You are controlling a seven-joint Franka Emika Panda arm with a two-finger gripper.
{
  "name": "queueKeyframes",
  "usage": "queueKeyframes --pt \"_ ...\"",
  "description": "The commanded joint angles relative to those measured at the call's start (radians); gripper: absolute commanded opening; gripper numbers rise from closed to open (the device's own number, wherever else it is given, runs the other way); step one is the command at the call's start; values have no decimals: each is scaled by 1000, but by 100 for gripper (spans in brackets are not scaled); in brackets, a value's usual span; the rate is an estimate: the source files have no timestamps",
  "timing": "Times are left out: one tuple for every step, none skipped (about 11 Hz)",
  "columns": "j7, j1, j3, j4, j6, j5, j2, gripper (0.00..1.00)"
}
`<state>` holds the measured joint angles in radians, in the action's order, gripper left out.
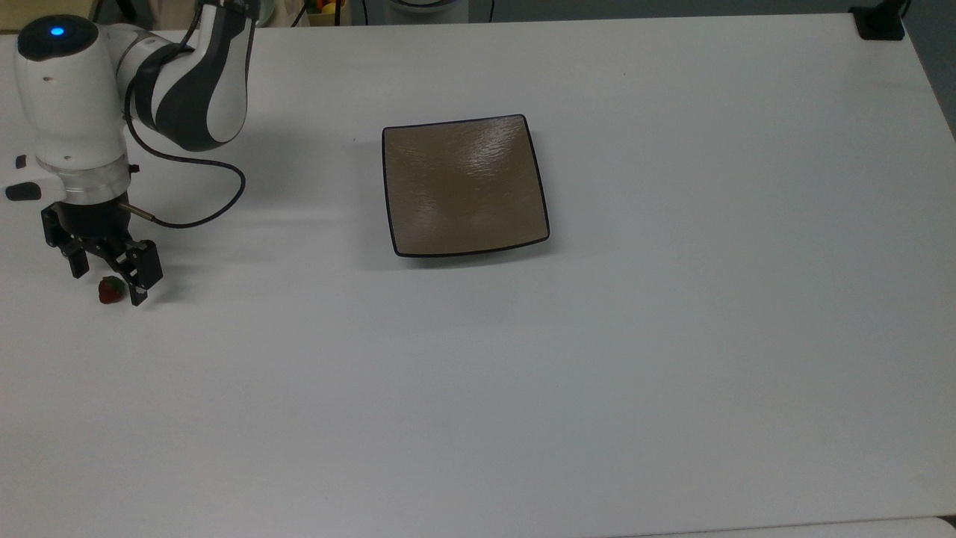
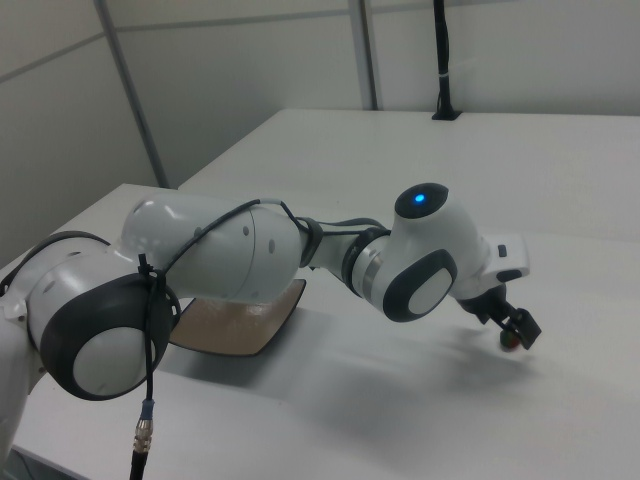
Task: Strawberries on a ceramic plate
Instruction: 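Lower the gripper onto the strawberry and close it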
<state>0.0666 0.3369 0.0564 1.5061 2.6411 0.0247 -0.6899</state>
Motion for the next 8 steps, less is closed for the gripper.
queueKeyframes --pt "4 -1 -1 -7 26 -58 -23 81" --pt "4 -2 -1 -7 28 -65 -23 68" --pt "7 -1 -1 -6 28 -68 -23 52" --pt "7 -2 -1 -6 28 -66 -23 39" --pt "7 -2 -1 -6 27 -66 -22 23" --pt "7 -2 -1 -6 26 -66 -20 15" --pt "5 -1 -1 -6 26 -65 -16 15" --pt "4 -1 -1 -6 19 -65 2 15"
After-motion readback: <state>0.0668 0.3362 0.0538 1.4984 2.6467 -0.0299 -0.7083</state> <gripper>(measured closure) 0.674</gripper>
